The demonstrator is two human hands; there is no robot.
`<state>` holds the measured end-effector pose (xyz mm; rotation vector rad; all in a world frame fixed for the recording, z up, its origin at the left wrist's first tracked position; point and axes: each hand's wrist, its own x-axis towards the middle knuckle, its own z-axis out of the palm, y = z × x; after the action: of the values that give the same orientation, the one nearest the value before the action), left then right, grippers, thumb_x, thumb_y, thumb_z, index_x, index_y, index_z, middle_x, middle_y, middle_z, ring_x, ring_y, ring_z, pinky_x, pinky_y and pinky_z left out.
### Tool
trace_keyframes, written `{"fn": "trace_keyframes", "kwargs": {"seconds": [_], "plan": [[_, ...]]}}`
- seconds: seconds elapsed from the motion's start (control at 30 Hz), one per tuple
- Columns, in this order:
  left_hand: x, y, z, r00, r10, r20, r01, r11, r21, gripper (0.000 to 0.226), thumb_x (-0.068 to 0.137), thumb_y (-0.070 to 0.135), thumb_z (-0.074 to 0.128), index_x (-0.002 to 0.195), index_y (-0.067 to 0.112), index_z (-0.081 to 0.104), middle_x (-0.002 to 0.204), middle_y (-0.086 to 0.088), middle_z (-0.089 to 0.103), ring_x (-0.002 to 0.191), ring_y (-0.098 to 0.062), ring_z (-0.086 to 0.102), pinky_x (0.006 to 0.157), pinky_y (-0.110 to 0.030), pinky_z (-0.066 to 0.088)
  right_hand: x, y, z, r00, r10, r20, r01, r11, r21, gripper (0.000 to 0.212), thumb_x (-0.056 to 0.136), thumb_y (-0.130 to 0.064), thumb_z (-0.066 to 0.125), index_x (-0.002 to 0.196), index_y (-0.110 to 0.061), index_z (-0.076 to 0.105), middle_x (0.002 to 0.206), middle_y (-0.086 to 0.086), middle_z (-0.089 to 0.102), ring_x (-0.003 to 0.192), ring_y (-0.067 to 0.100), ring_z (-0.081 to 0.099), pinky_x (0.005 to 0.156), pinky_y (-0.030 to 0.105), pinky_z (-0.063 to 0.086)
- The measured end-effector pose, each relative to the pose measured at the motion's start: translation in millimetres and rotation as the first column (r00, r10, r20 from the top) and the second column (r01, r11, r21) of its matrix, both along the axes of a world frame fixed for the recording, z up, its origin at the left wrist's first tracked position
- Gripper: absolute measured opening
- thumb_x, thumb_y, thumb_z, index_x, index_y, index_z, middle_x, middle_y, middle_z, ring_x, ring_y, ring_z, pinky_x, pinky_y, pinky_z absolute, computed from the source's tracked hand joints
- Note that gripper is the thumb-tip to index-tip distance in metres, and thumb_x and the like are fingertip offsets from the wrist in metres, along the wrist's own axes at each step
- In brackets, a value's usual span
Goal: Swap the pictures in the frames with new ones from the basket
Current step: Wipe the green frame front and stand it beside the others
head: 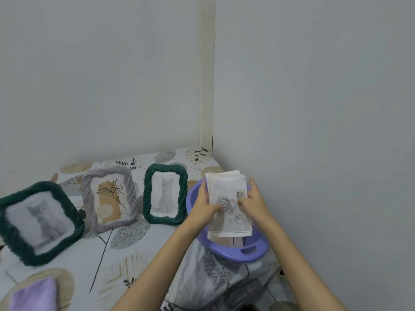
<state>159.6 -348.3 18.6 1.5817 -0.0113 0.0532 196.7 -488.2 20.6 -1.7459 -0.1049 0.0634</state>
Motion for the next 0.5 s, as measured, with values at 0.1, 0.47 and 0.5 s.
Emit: {"fn": "trace_keyframes", "kwargs": {"seconds": [0.1,0.47,0.5], "plan": [[14.8,-6.1,-8.8,0.997,-0.027,-0.079,0.04,0.986,0.165,0.062,0.078,-0.012,0.052,0.132,0.012,0.034,0.125,-0.008,0.053,0.104,-0.016,0.056,0.077,-0.023,0.052,9.7,7.2,-2.7,1.0,0.031,-0.004,-0.031,0.988,-0.155,0.051,0.08,0.008,0.041,0.121,-0.021,0.05,0.103,0.005,0.065,0.086,0.016,0.06,0.074,0.022,0.051],[37.0,2.2,-8.3,0.911,0.065,-0.408,0.229,0.743,0.629,0.025,0.088,0.003,0.054,0.071,0.014,0.039,0.072,-0.002,0.038,0.061,-0.013,0.038,0.056,-0.024,0.03,16.2,1.5,-25.2,0.983,0.077,-0.165,-0.173,0.67,-0.722,0.054,0.086,0.002,0.044,0.138,-0.001,0.029,0.136,0.02,0.044,0.125,0.033,0.043,0.097,0.033,0.036],[32.7,5.2,-5.3,0.94,0.061,-0.337,0.179,0.751,0.636,0.011,0.089,0.005,0.054,0.082,0.012,0.05,0.084,-0.003,0.05,0.073,-0.016,0.049,0.065,-0.026,0.038,14.6,-0.6,-24.1,0.994,0.058,-0.093,-0.107,0.703,-0.703,0.054,0.084,0.005,0.043,0.137,-0.001,0.035,0.133,0.02,0.046,0.123,0.032,0.045,0.096,0.032,0.037]]}}
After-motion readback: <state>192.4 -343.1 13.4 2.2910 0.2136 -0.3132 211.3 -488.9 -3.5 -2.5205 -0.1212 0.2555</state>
